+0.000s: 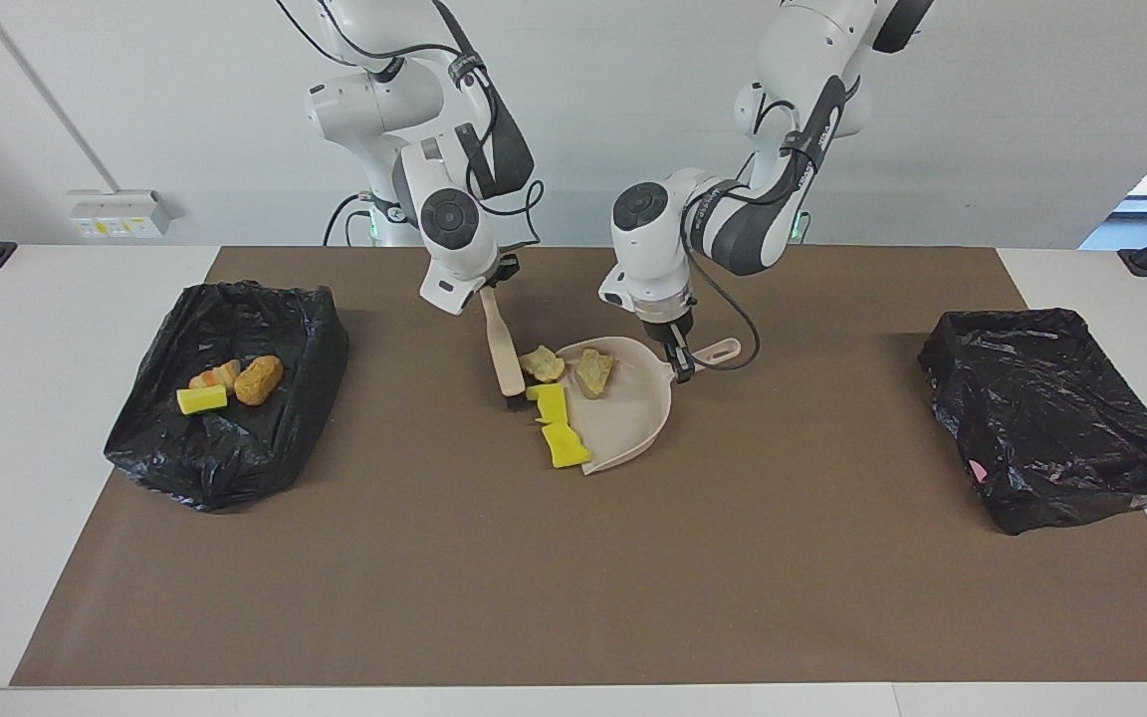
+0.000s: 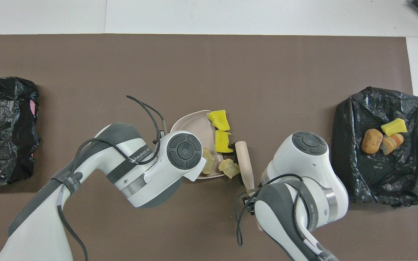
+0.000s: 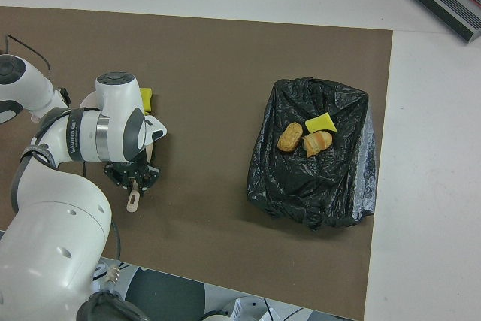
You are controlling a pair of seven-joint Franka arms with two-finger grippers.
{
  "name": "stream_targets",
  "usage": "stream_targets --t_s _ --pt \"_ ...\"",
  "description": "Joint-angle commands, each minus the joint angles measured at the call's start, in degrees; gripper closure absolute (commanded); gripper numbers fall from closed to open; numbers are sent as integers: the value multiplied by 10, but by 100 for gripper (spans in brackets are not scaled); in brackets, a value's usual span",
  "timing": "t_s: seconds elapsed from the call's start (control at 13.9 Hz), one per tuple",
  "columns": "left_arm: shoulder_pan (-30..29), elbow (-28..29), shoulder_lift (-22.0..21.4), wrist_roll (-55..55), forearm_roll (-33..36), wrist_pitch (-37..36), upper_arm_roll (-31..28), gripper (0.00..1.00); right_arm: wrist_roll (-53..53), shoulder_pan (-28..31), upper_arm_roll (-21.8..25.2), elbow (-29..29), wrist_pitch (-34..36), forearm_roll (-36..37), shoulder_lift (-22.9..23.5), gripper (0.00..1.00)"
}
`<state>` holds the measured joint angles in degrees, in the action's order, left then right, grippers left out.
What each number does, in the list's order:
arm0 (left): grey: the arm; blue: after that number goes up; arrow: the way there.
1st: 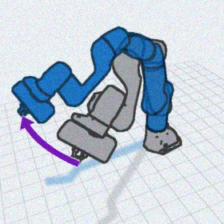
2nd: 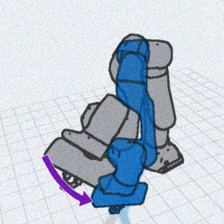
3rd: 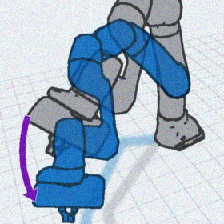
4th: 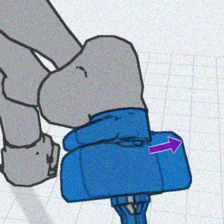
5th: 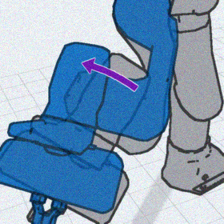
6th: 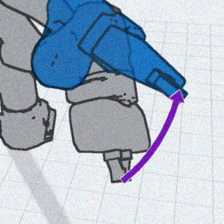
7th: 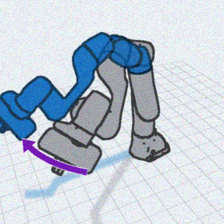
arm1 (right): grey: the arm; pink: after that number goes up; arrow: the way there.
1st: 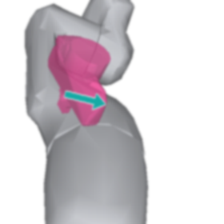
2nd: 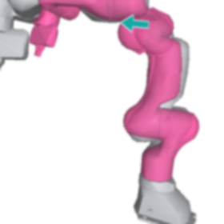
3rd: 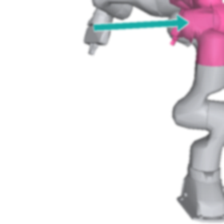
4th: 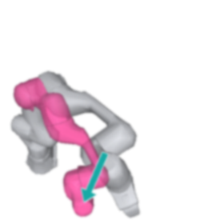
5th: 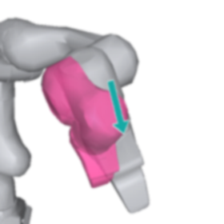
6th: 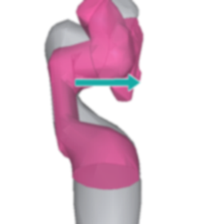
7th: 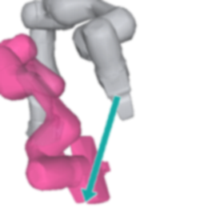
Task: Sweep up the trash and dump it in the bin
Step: 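Sweep the brush again across the dustpan lip with the right gripper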
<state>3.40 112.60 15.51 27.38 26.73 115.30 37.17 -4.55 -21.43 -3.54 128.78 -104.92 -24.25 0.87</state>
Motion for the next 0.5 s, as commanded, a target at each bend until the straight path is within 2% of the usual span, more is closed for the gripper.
stream_targets --t_s 0.0,0.22,0.43 --pt "-9 26 -22 3 -5 15 3 100 9 -19 -2 3 -29 -86 3 100" --pt "-12 26 -22 5 -5 17 3 100 3 -20 -2 -33 -25 -133 22 100" --pt "-18 26 -22 5 -13 21 3 100 -23 -24 -1 -84 30 -79 29 100"
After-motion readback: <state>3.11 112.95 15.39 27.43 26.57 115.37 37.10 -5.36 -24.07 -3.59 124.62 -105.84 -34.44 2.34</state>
